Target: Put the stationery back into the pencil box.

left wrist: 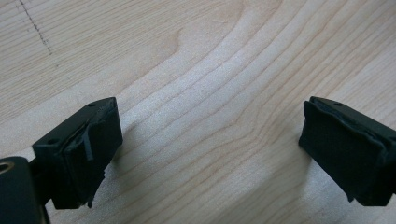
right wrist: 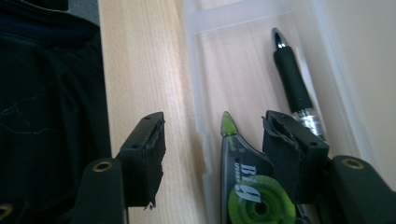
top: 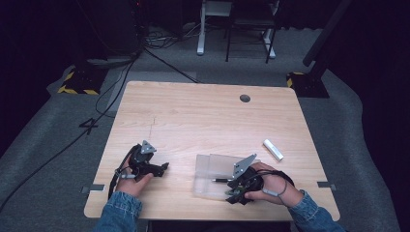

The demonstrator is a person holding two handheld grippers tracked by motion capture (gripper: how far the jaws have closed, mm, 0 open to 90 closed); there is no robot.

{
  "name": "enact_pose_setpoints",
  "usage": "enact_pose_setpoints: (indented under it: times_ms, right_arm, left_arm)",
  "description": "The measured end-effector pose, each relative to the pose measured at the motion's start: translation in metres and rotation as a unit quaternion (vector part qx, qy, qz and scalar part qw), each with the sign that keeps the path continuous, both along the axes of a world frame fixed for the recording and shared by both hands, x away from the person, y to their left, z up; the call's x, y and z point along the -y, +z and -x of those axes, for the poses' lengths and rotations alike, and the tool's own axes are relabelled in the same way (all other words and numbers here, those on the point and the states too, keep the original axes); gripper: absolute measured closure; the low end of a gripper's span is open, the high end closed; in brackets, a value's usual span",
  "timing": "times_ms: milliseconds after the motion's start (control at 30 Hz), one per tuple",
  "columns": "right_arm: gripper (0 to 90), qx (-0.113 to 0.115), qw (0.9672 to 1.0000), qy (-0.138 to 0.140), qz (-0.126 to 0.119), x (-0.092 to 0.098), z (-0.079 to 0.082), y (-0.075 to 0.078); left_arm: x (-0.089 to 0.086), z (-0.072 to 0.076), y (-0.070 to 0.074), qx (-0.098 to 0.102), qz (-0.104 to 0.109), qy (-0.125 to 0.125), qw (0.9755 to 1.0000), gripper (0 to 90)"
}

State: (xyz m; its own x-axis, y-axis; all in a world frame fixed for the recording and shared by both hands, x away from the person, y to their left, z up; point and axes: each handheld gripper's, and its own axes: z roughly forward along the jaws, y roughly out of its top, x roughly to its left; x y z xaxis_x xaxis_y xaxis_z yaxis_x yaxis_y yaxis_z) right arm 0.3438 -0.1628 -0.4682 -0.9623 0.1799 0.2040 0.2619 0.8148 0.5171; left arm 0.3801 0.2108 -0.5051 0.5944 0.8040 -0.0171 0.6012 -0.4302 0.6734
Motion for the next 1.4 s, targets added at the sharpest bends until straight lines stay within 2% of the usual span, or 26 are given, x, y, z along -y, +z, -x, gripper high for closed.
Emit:
enact_pose_setpoints:
  times_ms: [367,400,467,533,600,700,733,767,833,900,933,967,1000,1033,1133,1167,1400]
  right_arm:
    - [41.0,-0.007,0.9999,0.008,-0.003,-0.002,0.003,-0.001]
    - [41.1,0.003,0.9999,0.010,-0.012,-0.002,0.001,0.001]
    - [41.3,0.005,0.9998,0.005,-0.019,-0.001,0.001,0.004]
    - [42.2,0.023,0.9987,-0.016,-0.043,0.004,-0.004,0.013]
    - [42.2,0.032,0.9980,-0.025,-0.049,0.007,-0.005,0.016]
    - [42.4,0.050,0.9946,-0.061,-0.068,0.014,-0.010,0.023]
    - [42.3,0.059,0.9921,-0.079,-0.078,0.018,-0.013,0.027]
    - [42.3,0.059,0.9921,-0.079,-0.078,0.018,-0.013,0.027]
    - [42.2,0.068,0.9879,-0.106,-0.089,0.025,-0.017,0.033]
    - [42.2,0.071,0.9867,-0.115,-0.091,0.028,-0.019,0.034]
    - [42.0,0.077,0.9837,-0.133,-0.094,0.033,-0.022,0.036]
    - [41.8,0.079,0.9822,-0.142,-0.095,0.037,-0.024,0.037]
    - [41.8,0.079,0.9822,-0.142,-0.095,0.037,-0.024,0.037]
    - [41.6,0.080,0.9806,-0.152,-0.095,0.040,-0.026,0.037]
    - [42.7,0.081,0.9757,-0.179,-0.098,0.051,-0.031,0.038]
    - [42.7,0.081,0.9731,-0.191,-0.100,0.056,-0.033,0.038]
    - [42.4,0.097,0.9603,-0.233,-0.119,0.077,-0.038,0.047]
  left_arm:
    - [0.000,0.000,0.000,0.000,0.000,0.000,1.0000,5.9]
    - [0.000,0.000,0.000,0.000,0.000,0.000,1.0000,5.9]
    - [0.000,0.000,0.000,0.000,0.000,0.000,1.0000,5.9]
    - [0.000,0.000,0.000,0.000,0.000,0.000,1.0000,5.9]
    - [0.000,0.000,0.000,0.000,0.000,0.000,1.0000,5.9]
    - [0.000,0.000,0.000,0.000,0.000,0.000,1.0000,5.9]
    - [0.000,0.000,0.000,0.000,0.000,0.000,1.0000,5.9]
    - [0.000,0.000,0.000,0.000,0.000,0.000,1.0000,5.9]
    - [0.000,0.000,0.000,-0.001,0.000,-0.001,1.0000,5.9]
    - [0.000,0.000,0.000,-0.001,0.000,-0.001,1.0000,5.9]
    - [0.000,0.000,0.000,-0.001,0.000,-0.001,1.0000,5.9]
    - [0.000,0.000,0.000,-0.002,0.001,-0.002,1.0000,5.8]
    - [0.000,0.000,0.000,-0.002,0.001,-0.002,1.0000,5.9]
    - [0.000,-0.001,0.000,-0.001,0.000,-0.002,1.0000,5.9]
    - [0.002,-0.003,0.000,-0.001,0.001,-0.002,1.0000,5.9]
    - [0.003,-0.003,0.000,0.000,0.001,-0.002,1.0000,5.8]
    - [0.006,-0.008,0.000,0.000,0.000,-0.007,1.0000,4.8]
